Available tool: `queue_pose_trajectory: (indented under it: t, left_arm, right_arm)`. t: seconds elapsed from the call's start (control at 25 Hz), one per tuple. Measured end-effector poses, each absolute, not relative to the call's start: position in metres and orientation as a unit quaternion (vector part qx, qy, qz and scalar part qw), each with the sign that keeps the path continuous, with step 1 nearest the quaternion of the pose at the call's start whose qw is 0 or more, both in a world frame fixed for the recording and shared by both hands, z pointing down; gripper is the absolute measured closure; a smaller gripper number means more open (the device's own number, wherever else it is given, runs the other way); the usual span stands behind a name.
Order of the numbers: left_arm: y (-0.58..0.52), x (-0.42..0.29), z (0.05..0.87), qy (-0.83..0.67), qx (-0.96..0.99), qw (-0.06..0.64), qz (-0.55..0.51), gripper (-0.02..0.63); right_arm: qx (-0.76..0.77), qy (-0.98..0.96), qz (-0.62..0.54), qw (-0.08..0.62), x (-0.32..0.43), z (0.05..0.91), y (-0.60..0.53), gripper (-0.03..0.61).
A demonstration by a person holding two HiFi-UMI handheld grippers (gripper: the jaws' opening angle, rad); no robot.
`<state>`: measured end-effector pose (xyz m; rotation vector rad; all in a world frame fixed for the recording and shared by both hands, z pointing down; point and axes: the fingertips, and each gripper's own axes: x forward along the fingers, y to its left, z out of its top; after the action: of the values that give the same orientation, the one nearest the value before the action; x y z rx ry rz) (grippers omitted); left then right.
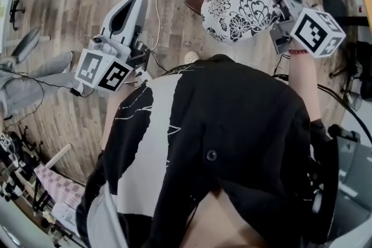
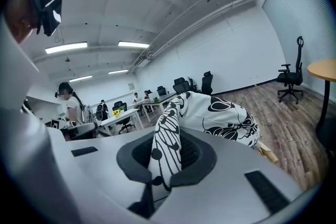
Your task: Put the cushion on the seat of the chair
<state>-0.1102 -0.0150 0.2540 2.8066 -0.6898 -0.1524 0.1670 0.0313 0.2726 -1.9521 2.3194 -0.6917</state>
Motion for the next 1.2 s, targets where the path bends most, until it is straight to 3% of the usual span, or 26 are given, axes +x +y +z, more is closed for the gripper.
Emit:
queue_pose_trajectory:
  t: [0.2,0.6,1.2]
  left_arm:
    - [-0.056,-0.108,0.26,-0.223,0.966,0.128,-0.029,0.6]
    - [-0.104,-0.116,0.301,-0.219,0.954,0.203,-0.016,0.598]
    - [-0.172,-0.127,0.311,-0.3,0.928,0.219,-0.001,0.598]
  right_arm:
    - [-0.642,0.736,-0.213,0.022,0.161,0.268,0.003,0.554]
    - [-0.642,0.714,-0.278,0.027,0.15,0.306,-0.062,0.554]
    - [-0.633,0.687,-0.356,0.019,0.173,0.391,-0.159,0.554]
